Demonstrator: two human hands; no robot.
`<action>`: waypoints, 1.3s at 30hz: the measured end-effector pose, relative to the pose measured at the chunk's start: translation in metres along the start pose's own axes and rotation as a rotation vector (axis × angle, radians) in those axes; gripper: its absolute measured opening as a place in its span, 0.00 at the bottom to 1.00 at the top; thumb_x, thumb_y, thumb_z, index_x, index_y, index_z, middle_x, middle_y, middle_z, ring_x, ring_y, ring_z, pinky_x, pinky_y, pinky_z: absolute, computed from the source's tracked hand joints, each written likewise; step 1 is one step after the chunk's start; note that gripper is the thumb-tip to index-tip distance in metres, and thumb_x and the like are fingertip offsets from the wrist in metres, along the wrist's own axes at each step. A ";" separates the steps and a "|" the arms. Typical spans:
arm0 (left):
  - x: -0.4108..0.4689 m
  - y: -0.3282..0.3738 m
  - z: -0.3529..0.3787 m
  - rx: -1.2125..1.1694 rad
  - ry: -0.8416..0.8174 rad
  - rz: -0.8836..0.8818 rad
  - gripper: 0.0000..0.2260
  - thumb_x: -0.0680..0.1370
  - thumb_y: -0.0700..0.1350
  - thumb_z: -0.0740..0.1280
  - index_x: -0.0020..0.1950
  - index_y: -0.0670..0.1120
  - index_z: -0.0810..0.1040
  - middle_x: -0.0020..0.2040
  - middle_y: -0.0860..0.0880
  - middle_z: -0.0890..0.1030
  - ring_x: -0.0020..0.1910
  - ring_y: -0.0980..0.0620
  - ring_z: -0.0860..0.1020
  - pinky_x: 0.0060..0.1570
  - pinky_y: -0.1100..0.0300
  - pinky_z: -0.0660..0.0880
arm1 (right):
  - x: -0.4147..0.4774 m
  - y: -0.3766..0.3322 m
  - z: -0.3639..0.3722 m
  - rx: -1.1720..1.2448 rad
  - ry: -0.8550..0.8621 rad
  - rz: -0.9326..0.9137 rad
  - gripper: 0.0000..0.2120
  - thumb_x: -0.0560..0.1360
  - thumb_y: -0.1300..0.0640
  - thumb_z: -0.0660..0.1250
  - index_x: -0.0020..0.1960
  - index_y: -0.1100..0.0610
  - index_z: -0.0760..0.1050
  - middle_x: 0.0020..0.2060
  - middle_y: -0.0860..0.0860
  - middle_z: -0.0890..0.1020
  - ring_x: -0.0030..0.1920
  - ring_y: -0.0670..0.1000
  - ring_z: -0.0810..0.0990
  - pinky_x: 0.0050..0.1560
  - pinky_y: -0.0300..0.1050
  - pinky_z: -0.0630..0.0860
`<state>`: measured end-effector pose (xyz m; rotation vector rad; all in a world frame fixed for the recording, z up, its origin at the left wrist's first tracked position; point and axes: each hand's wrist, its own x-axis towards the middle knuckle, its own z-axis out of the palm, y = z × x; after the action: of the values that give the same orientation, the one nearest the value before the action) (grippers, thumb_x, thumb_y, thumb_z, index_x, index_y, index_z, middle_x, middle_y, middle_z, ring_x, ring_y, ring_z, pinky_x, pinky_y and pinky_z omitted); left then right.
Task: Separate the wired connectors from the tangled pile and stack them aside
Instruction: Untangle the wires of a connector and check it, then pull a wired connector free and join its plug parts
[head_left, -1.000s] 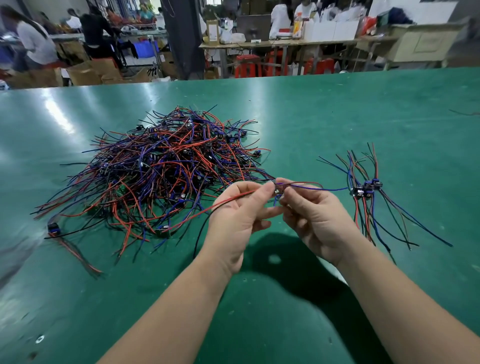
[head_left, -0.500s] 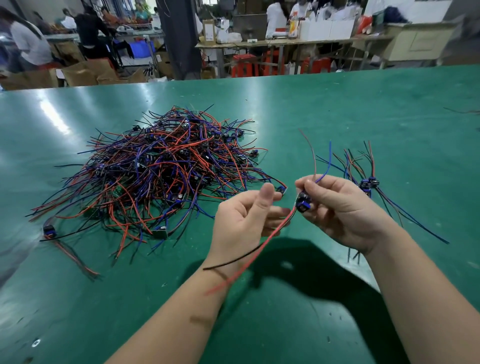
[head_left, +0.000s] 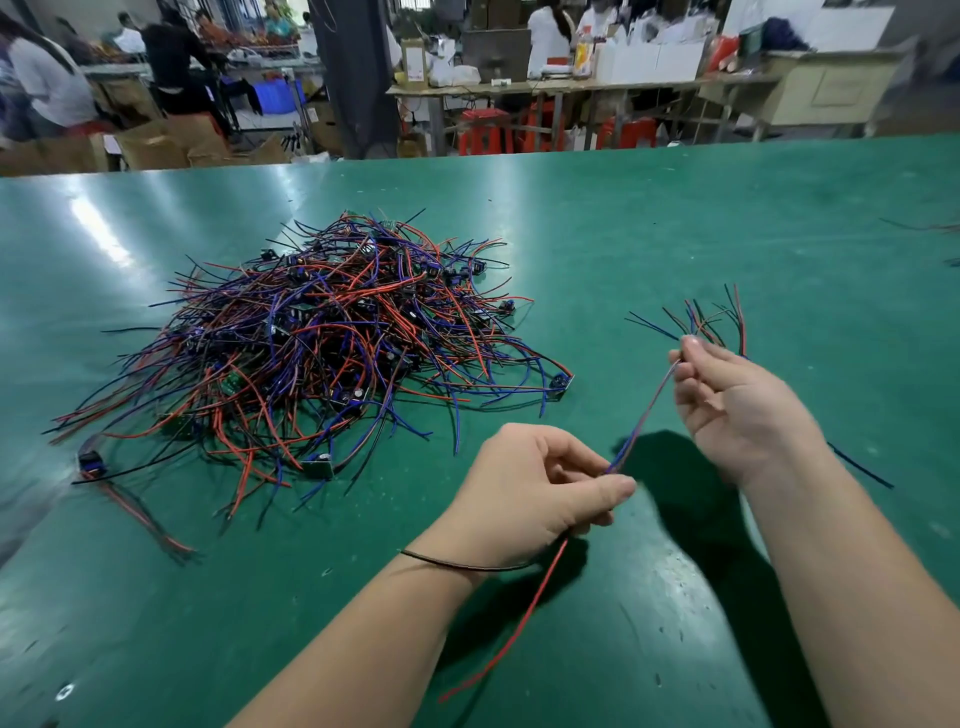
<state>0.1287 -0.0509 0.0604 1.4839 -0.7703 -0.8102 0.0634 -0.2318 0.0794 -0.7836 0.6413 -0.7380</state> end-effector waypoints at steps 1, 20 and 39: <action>-0.001 0.000 -0.001 -0.009 -0.013 -0.019 0.06 0.71 0.38 0.75 0.39 0.41 0.78 0.30 0.45 0.81 0.28 0.53 0.80 0.32 0.61 0.77 | 0.003 -0.003 -0.003 0.074 0.024 -0.029 0.05 0.76 0.66 0.64 0.43 0.59 0.74 0.32 0.52 0.79 0.27 0.42 0.78 0.30 0.29 0.73; 0.012 0.006 -0.010 -0.315 0.189 -0.067 0.13 0.83 0.46 0.55 0.51 0.48 0.80 0.44 0.50 0.84 0.40 0.55 0.82 0.43 0.62 0.77 | -0.037 0.033 0.024 -0.943 -0.420 -0.551 0.07 0.68 0.65 0.75 0.41 0.54 0.81 0.35 0.51 0.84 0.36 0.53 0.83 0.40 0.46 0.79; 0.016 -0.024 -0.054 1.143 0.536 -0.193 0.17 0.77 0.54 0.61 0.66 0.60 0.73 0.67 0.52 0.67 0.65 0.46 0.62 0.64 0.50 0.57 | 0.000 0.004 -0.015 -2.089 0.176 -0.307 0.12 0.76 0.52 0.65 0.57 0.54 0.78 0.58 0.56 0.72 0.61 0.60 0.68 0.59 0.52 0.63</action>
<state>0.1827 -0.0345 0.0376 2.6691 -0.6902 0.0082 0.0543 -0.2357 0.0677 -2.7648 1.4190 -0.1245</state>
